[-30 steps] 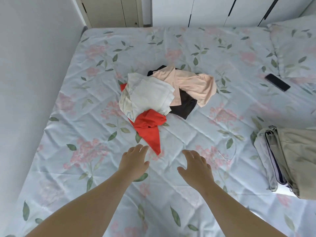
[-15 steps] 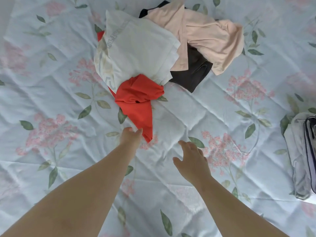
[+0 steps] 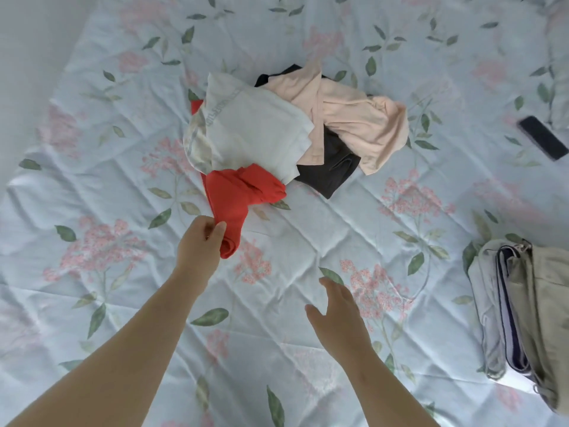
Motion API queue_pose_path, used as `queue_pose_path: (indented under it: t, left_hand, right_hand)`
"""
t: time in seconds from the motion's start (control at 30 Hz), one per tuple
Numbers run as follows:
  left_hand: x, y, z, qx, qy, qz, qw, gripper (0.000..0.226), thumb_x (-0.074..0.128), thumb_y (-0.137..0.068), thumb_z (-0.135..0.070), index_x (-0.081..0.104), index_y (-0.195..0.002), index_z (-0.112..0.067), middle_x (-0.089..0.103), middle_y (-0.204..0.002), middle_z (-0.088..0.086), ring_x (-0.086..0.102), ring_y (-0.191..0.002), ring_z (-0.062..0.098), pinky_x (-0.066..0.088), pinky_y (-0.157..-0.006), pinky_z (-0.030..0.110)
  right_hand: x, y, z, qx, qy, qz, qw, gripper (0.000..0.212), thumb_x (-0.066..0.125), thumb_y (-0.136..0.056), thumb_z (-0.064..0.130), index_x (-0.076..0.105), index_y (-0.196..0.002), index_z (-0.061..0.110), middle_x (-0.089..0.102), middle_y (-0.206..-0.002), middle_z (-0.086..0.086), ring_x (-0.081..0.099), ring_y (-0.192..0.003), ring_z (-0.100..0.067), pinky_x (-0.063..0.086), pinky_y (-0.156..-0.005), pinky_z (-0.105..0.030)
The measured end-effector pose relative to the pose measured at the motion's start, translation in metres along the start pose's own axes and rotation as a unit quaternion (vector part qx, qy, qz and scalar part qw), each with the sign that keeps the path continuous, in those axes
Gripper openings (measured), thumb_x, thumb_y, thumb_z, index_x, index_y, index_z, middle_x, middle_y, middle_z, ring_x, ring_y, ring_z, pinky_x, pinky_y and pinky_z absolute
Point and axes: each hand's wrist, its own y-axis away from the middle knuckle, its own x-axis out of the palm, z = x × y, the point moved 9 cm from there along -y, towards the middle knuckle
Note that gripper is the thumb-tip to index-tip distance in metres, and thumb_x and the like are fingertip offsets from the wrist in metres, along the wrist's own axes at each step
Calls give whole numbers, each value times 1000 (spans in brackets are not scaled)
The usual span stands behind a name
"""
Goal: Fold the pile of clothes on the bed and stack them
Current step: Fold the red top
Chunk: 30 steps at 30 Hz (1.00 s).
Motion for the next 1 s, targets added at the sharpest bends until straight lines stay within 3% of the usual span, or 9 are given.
queue_pose_path:
  t: [0.2, 0.33, 0.47, 0.6, 0.7, 0.83, 0.93, 1.0]
  left_hand:
    - [-92, 60, -66, 72, -18, 20, 997, 17, 54, -94, -22, 51, -77, -21, 55, -72, -2, 50, -65, 15, 37, -56, 27]
    - [-128, 116, -99, 110, -1, 48, 993, 14, 56, -93, -20, 55, -79, -16, 55, -68, 0, 49, -64, 15, 36, -57, 25]
    - [-147, 165, -134, 166, 0, 73, 983, 13, 57, -92, -19, 56, -79, -17, 49, -60, -8, 43, -56, 7, 32, -53, 18]
    - [-151, 204, -149, 184, 45, 102, 977, 13, 57, -92, -17, 57, -80, -12, 53, -67, -1, 45, -62, 12, 36, -60, 23]
    - [-155, 228, -158, 194, 145, 129, 962, 15, 55, -93, -12, 57, -79, -9, 54, -62, -3, 45, -58, 9, 38, -55, 17]
    - [-171, 246, -179, 231, 205, 146, 940, 17, 54, -94, -10, 56, -77, -8, 51, -54, -12, 43, -50, 1, 36, -49, 12]
    - [-178, 252, -184, 243, 212, 156, 933, 17, 53, -94, -10, 57, -77, -9, 54, -54, -14, 46, -50, -2, 37, -49, 11]
    - [-179, 255, -183, 249, 225, 164, 928, 19, 54, -93, -11, 58, -75, -12, 53, -55, -12, 46, -50, 0, 37, -49, 11]
  right_hand:
    - [-42, 69, 68, -80, -46, -38, 995, 55, 48, -94, 32, 25, -144, 33, 32, -146, 6, 41, -128, -13, 36, -96, -28]
    - [-53, 121, 98, -128, -84, -50, 987, 55, 49, -93, 32, 27, -142, 38, 33, -144, 10, 46, -113, -7, 38, -88, -26]
    - [-64, 157, 122, -173, -87, -68, 979, 59, 52, -92, 26, 26, -144, 35, 36, -143, 4, 47, -123, -15, 41, -92, -28]
    - [-81, 183, 151, -242, -100, -110, 959, 74, 57, -84, 18, 22, -147, 36, 41, -139, 3, 48, -115, -15, 44, -85, -29]
    - [-81, 196, 165, -277, -83, -109, 951, 82, 64, -84, 25, 16, -149, 39, 33, -142, 7, 36, -128, -15, 37, -98, -31]
    - [-78, 207, 176, -309, -94, -118, 939, 66, 62, -87, 30, 30, -144, 36, 41, -137, 7, 34, -130, -15, 32, -107, -35]
    - [-80, 209, 182, -316, -110, -148, 931, 49, 57, -90, 28, 43, -136, 34, 52, -125, 5, 42, -123, -16, 37, -103, -35]
    - [-80, 204, 181, -305, -131, -150, 931, 48, 55, -91, 25, 44, -136, 33, 52, -126, 4, 44, -120, -17, 40, -99, -26]
